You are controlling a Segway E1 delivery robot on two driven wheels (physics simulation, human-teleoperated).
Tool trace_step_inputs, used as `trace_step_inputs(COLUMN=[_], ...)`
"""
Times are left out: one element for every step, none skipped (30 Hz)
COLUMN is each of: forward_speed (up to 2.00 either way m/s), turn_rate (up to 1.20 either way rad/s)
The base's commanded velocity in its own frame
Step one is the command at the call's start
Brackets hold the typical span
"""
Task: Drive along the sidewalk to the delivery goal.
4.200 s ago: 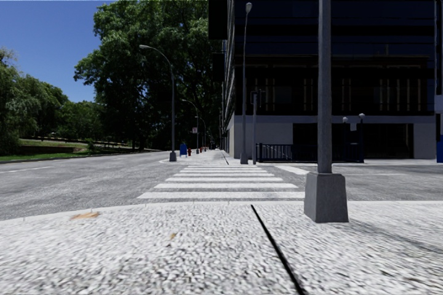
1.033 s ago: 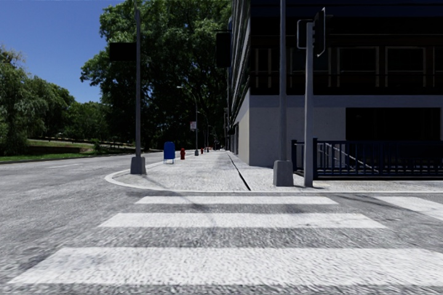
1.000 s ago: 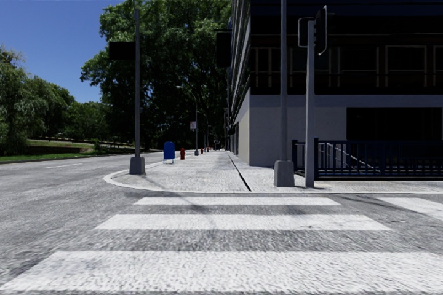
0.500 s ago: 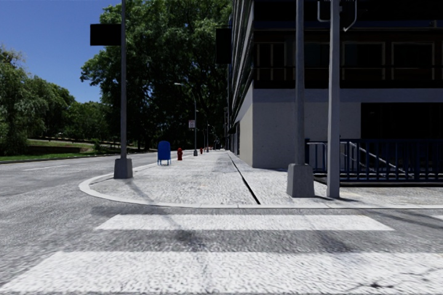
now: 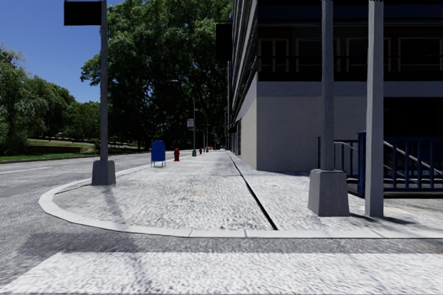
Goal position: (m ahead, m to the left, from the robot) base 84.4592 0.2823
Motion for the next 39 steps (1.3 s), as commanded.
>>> trace_step_inputs(forward_speed=[2.0,2.0,2.0,2.0,2.0,2.0,2.0,2.0,2.0,2.0,2.0,2.0,2.0,2.0,2.0,2.0,2.0,2.0,2.0,2.0,2.0,2.0,2.0,2.0,2.0,2.0,2.0,2.0,2.0,2.0,2.0,2.0,2.0,2.0,2.0,2.0,2.0,2.0,2.0], turn_rate=[0.0,0.0,0.0,0.0,0.0,0.0,0.0,0.0,0.0,0.0,0.0,0.0,0.0,0.0,0.0,0.0,0.0,0.0,0.0,0.0,0.0,0.0,0.0,0.0,0.0,0.0,0.0,0.0,0.0,0.0,0.0,0.0,0.0,0.0,0.0,0.0,0.0,0.0,0.0])
